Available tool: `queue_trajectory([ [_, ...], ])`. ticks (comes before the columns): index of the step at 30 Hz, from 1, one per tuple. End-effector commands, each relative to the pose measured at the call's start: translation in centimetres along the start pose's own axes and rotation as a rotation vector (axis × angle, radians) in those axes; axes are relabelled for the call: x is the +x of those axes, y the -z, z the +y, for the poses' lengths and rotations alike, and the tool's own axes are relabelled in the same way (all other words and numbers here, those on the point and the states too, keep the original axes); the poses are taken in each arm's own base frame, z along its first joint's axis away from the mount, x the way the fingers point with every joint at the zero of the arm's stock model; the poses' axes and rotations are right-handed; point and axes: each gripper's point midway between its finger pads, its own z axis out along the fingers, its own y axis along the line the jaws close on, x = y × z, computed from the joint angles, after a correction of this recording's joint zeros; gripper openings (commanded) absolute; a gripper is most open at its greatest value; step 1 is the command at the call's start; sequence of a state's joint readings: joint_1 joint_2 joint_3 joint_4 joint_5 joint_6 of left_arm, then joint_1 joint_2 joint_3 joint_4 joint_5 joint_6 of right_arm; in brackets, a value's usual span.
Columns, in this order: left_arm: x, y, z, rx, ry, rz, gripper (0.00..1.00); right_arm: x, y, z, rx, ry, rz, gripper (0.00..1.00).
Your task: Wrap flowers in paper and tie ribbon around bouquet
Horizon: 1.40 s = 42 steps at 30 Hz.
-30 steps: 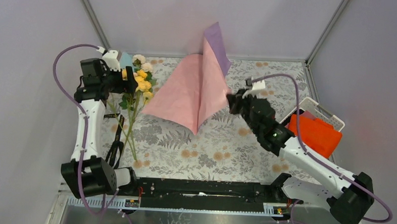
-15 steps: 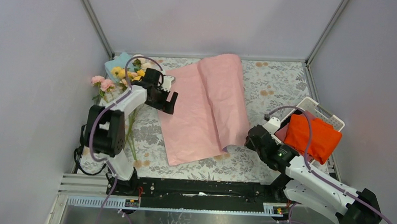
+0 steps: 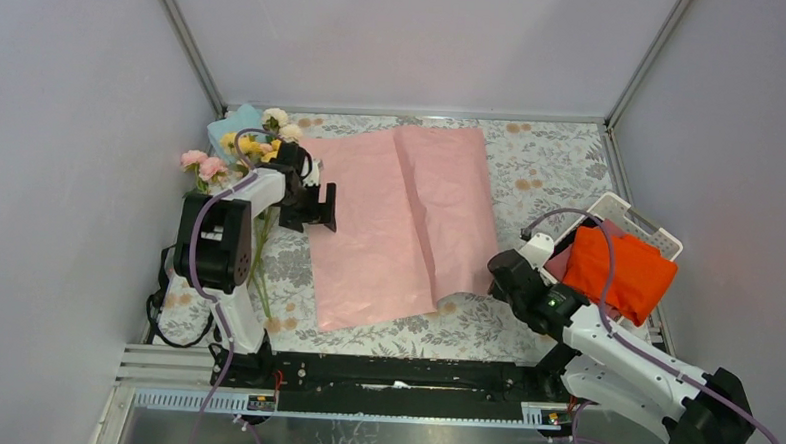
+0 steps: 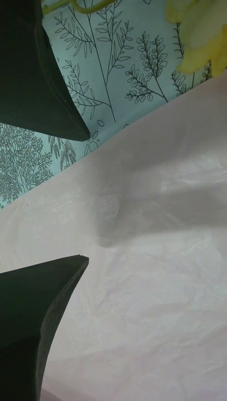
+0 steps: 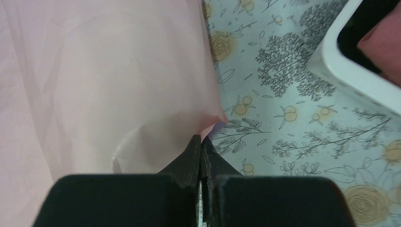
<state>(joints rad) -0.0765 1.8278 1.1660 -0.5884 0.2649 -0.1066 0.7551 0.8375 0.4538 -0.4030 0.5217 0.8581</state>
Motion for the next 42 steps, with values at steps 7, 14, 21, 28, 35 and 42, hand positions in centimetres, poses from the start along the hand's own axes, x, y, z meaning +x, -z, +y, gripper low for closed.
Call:
queue_trajectory([
  [7, -1.9, -3.2, 2.0, -0.072, 0.043, -0.017, 0.98, -9.4, 5.9, -3.1, 0.191, 0.078, -0.254, 0.71],
  [14, -4.4, -2.8, 3.3, -0.155, -0.041, -0.072, 0.95, -17.1, 8.3, 4.7, -0.046, 0.424, -0.442, 0.87],
  [21, -2.3, 5.1, -3.0, -0.126, -0.472, -0.121, 0.87, -18.6, -1.5, 12.7, -0.349, 0.484, -0.059, 0.90],
  [28, 14.4, 7.8, -12.2, 0.131, -1.175, 0.036, 0.99, -22.5, -13.6, 7.5, -0.183, 0.347, 0.107, 0.97],
  [35, 20.3, 6.4, -14.2, 0.227, -1.451, 0.111, 0.99, -19.9, -17.9, 2.7, -0.286, 0.181, 0.380, 1.00],
  [42, 22.0, 3.8, -14.0, 0.182, -1.607, 0.149, 0.99, -16.4, -18.7, 2.7, -0.495, -0.012, 0.525, 0.93],
])
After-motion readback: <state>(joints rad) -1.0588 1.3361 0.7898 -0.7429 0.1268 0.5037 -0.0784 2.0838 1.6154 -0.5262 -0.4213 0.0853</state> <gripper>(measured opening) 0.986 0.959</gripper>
